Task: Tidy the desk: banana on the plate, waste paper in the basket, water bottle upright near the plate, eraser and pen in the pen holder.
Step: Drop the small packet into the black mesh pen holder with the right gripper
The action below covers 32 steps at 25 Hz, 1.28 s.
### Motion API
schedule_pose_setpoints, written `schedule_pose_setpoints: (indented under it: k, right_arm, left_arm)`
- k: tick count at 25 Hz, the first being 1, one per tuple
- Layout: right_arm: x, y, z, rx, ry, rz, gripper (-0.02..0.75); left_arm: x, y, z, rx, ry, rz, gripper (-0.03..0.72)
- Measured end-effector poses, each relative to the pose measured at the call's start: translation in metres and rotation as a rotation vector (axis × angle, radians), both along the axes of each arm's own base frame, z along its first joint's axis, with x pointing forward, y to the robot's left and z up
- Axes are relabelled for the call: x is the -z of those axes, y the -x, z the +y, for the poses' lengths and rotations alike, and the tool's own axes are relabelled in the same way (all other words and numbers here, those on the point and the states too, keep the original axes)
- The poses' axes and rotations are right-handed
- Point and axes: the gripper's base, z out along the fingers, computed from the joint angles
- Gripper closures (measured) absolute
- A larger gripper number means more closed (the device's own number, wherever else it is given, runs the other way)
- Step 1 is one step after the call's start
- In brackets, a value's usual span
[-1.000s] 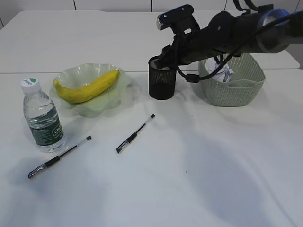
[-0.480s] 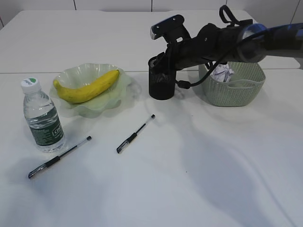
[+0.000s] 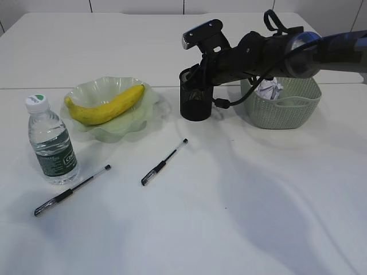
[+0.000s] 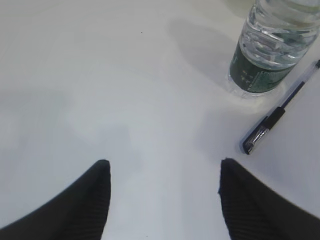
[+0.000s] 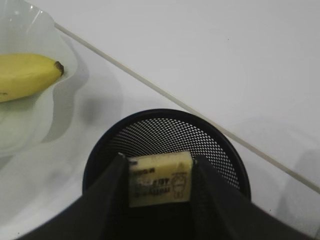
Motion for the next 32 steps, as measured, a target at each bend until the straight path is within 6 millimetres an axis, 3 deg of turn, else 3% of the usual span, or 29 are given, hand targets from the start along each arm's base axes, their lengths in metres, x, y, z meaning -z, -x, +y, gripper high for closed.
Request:
schedule_pose_setpoints:
  k: [16,25,32]
  right_arm:
    - [0.000,-0.001,0.000,-0.008,0.013,-0.010,0.384]
    - [-0.013,-0.005,0.003,-0.021,0.000,-0.030,0.319]
    - [-0.014,-0.003,0.005,-0.048,0.007,0.010,0.314]
  left_arm:
    - [0.000,0.000,0.000,0.001,-0.004,0.000,0.201]
    - [0.000,0.000,0.000,0.001,-0.004,0.000,0.201]
    - [0.000,0.000,0.000,0.001,-0.004,0.000,0.202]
